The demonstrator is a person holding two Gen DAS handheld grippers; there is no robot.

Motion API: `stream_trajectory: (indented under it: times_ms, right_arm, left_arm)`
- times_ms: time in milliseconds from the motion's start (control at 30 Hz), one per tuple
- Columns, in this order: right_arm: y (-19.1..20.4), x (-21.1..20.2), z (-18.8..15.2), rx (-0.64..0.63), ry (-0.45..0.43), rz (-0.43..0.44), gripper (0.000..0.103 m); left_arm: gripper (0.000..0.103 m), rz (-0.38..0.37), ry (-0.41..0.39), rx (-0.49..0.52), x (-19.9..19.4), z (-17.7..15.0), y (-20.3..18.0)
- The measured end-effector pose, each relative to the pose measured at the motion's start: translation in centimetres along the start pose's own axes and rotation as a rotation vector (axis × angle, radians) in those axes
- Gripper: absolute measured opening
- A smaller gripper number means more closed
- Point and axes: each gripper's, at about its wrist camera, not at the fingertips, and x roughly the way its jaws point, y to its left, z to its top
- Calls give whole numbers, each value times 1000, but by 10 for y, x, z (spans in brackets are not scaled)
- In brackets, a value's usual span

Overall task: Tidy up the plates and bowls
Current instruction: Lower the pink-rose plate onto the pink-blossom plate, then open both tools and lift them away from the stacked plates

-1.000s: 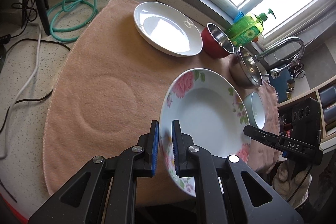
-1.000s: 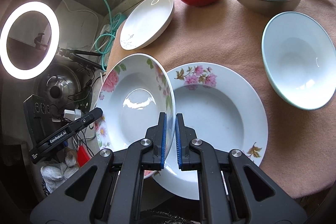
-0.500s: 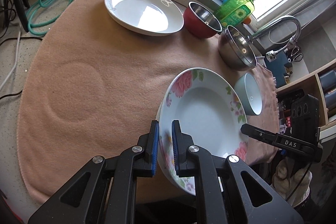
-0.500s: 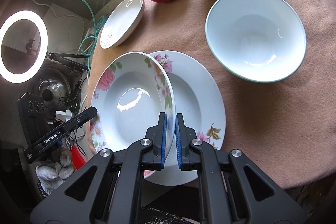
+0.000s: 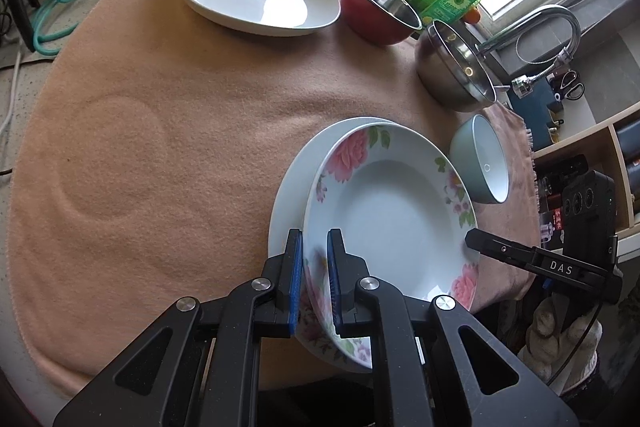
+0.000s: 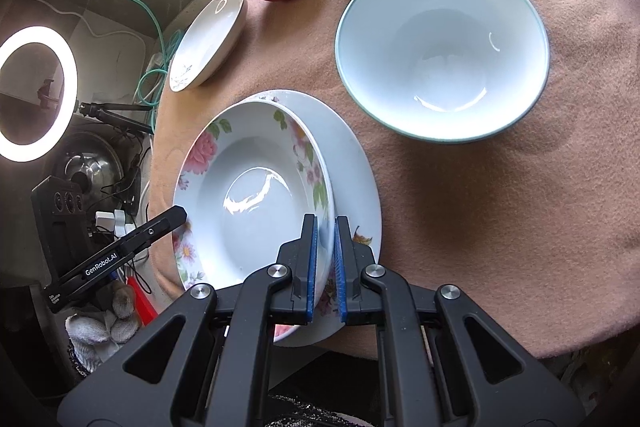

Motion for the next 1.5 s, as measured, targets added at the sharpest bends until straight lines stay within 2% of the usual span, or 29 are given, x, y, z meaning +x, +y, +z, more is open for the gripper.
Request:
stream_trajectory:
  times_ms: [1300, 1467, 1500]
  right_arm:
    - [1, 5, -3, -16, 7, -50, 11]
    - [3, 5, -3, -26, 8, -47, 17]
    - [4, 5, -3, -29, 5, -48, 20]
  left_arm:
    - [10, 34, 21, 37, 8, -5, -5]
    - [11, 33, 26, 39, 9, -5, -7]
    - [14, 32, 25, 38, 9, -5, -7]
